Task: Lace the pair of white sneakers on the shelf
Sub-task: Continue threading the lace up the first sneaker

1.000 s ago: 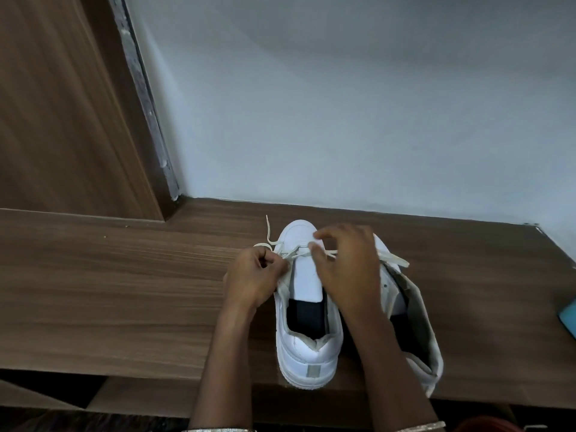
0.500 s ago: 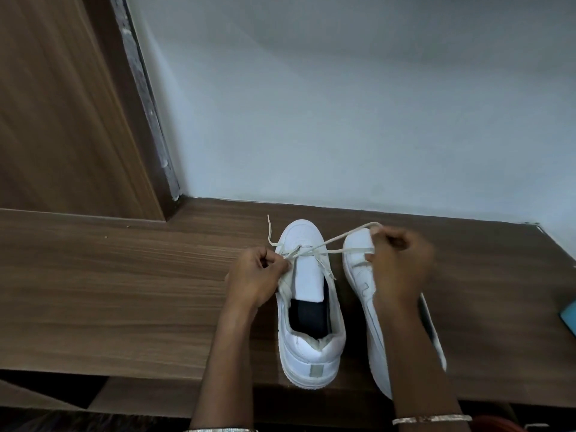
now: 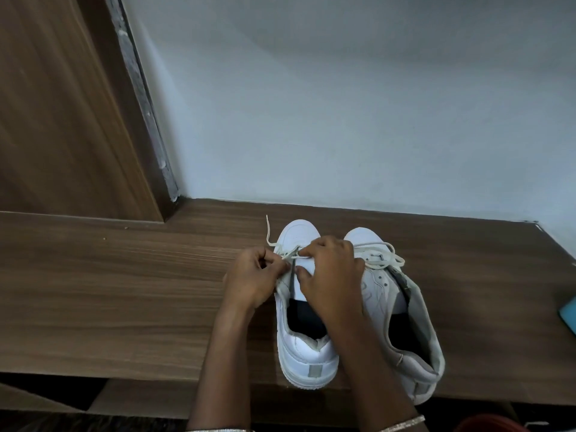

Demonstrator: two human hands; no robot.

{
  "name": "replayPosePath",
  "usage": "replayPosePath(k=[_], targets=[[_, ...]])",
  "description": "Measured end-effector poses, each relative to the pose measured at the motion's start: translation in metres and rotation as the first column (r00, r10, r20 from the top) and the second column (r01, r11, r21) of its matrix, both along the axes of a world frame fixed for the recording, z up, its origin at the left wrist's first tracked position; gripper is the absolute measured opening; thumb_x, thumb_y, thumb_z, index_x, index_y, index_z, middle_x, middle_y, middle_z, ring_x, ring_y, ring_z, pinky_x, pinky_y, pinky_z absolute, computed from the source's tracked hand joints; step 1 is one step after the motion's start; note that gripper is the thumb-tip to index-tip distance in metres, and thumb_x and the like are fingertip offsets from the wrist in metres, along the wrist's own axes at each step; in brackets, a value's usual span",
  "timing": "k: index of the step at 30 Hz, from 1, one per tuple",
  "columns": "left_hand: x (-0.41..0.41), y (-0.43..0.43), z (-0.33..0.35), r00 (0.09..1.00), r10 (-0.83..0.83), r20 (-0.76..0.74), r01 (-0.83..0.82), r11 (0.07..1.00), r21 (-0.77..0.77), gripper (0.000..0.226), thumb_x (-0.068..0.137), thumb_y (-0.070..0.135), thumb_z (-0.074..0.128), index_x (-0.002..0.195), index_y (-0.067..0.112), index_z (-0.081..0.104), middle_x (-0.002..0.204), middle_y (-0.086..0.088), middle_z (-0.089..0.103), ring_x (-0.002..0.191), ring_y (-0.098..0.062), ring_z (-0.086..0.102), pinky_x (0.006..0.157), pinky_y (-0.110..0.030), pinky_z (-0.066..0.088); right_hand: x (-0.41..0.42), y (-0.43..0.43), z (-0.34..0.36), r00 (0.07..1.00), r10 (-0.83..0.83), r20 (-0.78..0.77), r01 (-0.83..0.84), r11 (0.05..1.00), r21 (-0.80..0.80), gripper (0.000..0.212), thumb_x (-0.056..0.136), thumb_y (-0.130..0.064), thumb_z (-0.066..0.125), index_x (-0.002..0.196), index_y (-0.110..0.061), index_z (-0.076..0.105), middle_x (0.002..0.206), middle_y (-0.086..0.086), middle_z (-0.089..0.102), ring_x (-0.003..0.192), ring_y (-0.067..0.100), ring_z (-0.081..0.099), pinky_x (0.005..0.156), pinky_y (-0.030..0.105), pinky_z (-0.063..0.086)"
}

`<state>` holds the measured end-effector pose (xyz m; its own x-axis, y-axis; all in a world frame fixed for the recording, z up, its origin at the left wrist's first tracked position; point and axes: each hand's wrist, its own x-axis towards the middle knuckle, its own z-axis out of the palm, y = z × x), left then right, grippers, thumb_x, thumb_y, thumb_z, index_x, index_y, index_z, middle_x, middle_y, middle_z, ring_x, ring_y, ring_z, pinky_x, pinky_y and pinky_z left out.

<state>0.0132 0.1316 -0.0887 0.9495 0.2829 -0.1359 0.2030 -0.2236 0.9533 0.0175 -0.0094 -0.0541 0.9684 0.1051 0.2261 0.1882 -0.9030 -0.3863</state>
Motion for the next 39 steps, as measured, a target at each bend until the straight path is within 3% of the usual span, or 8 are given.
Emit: replayPosePath(k=[5, 13, 16, 20, 23, 28, 34, 39], targets=[[0.000, 0.000, 0.000, 1.000, 0.012, 0.008, -0.012, 1.000, 0.012, 0.030, 0.052, 0.055, 0.065, 0.066, 0.030, 0.071, 0.065, 0.006, 0.070, 0.063, -0.014, 0.063, 0.074, -0.047, 0.054, 0.005, -0.005, -0.004, 0.987, -0.106, 0.119, 0.051, 0.917, 0.395, 0.005, 0.080, -0.031, 0.080, 0.081, -0.027, 0.077, 0.092, -0.011, 0.071, 0.096, 0.018, 0.062, 0.084, 0.040, 0.050], [-0.001, 0.000, 0.001, 1.000, 0.014, -0.017, -0.013, 1.000, 0.014, 0.021, 0.058, 0.050, 0.068, 0.066, 0.030, 0.071, 0.063, 0.010, 0.069, 0.062, -0.013, 0.061, 0.077, -0.047, 0.054, 0.020, -0.071, 0.026, 0.842, -0.531, -0.096, 0.308, 0.328, 0.893, 0.013, 0.090, -0.024, 0.072, 0.079, -0.017, 0.072, 0.066, -0.003, 0.067, 0.054, 0.011, 0.065, 0.060, 0.030, 0.057], [-0.001, -0.002, 0.003, 0.999, 0.028, -0.029, -0.027, 0.999, 0.046, 0.015, 0.064, 0.045, 0.070, 0.067, 0.031, 0.071, 0.065, 0.010, 0.070, 0.063, -0.012, 0.063, 0.078, -0.045, 0.054, 0.022, -0.074, 0.020, 0.882, -0.454, -0.124, 0.339, 0.432, 0.836, 0.007, 0.090, -0.022, 0.072, 0.086, -0.016, 0.074, 0.077, -0.001, 0.073, 0.060, 0.011, 0.069, 0.065, 0.033, 0.058], [-0.004, -0.002, 0.006, 0.999, 0.038, -0.024, -0.036, 0.996, 0.082, 0.010, 0.073, 0.038, 0.074, 0.068, 0.029, 0.071, 0.065, 0.011, 0.070, 0.062, -0.011, 0.064, 0.079, -0.043, 0.054, 0.020, -0.062, 0.014, 0.908, -0.419, -0.017, 0.350, 0.735, 0.581, 0.027, 0.086, -0.013, 0.070, 0.113, -0.011, 0.072, 0.112, 0.006, 0.073, 0.106, 0.026, 0.067, 0.097, 0.041, 0.051], [-0.004, -0.005, 0.010, 0.999, 0.040, 0.013, -0.041, 0.984, 0.171, 0.014, 0.074, 0.038, 0.074, 0.066, 0.028, 0.068, 0.063, 0.013, 0.067, 0.060, -0.009, 0.063, 0.077, -0.042, 0.054, 0.012, -0.052, 0.022, 0.913, -0.388, 0.123, 0.307, 0.855, 0.418, 0.037, 0.085, -0.011, 0.070, 0.121, -0.008, 0.067, 0.121, 0.011, 0.066, 0.114, 0.030, 0.059, 0.092, 0.033, 0.041], [-0.005, -0.006, 0.011, 0.998, 0.031, 0.055, -0.036, 0.995, 0.090, 0.054, 0.086, 0.068, 0.054, 0.068, 0.019, 0.066, 0.057, 0.010, 0.063, 0.054, -0.014, 0.059, 0.062, -0.035, 0.049, 0.004, -0.019, 0.016, 0.995, -0.078, -0.060, 0.095, 0.922, 0.377, 0.018, 0.081, -0.032, 0.076, 0.097, -0.023, 0.073, 0.095, -0.009, 0.070, 0.089, 0.010, 0.065, 0.083, 0.033, 0.053], [-0.005, -0.020, 0.004, 0.979, 0.027, 0.201, -0.115, 0.892, 0.437, 0.019, 0.098, 0.033, 0.057, 0.111, 0.040, 0.069, 0.106, 0.016, 0.067, 0.093, -0.009, 0.064, 0.078, -0.035, 0.051, 0.002, -0.015, 0.007, 0.983, -0.109, -0.151, 0.149, 0.944, 0.293, 0.011, 0.085, -0.019, 0.066, 0.095, -0.023, 0.068, 0.089, -0.010, 0.067, 0.088, 0.014, 0.063, 0.077, 0.029, 0.048], [-0.004, -0.035, 0.009, 0.970, 0.129, 0.207, -0.226, 0.797, 0.560, 0.007, 0.094, 0.035, 0.064, 0.093, 0.031, 0.069, 0.099, 0.012, 0.056, 0.084, -0.018, 0.061, 0.066, -0.032, 0.041, 0.003, -0.020, 0.008, 0.977, -0.140, -0.162, 0.183, 0.938, 0.294, 0.005, 0.085, -0.023, 0.066, 0.088, -0.024, 0.063, 0.081, -0.009, 0.065, 0.082, 0.015, 0.061, 0.070, 0.028, 0.040]])
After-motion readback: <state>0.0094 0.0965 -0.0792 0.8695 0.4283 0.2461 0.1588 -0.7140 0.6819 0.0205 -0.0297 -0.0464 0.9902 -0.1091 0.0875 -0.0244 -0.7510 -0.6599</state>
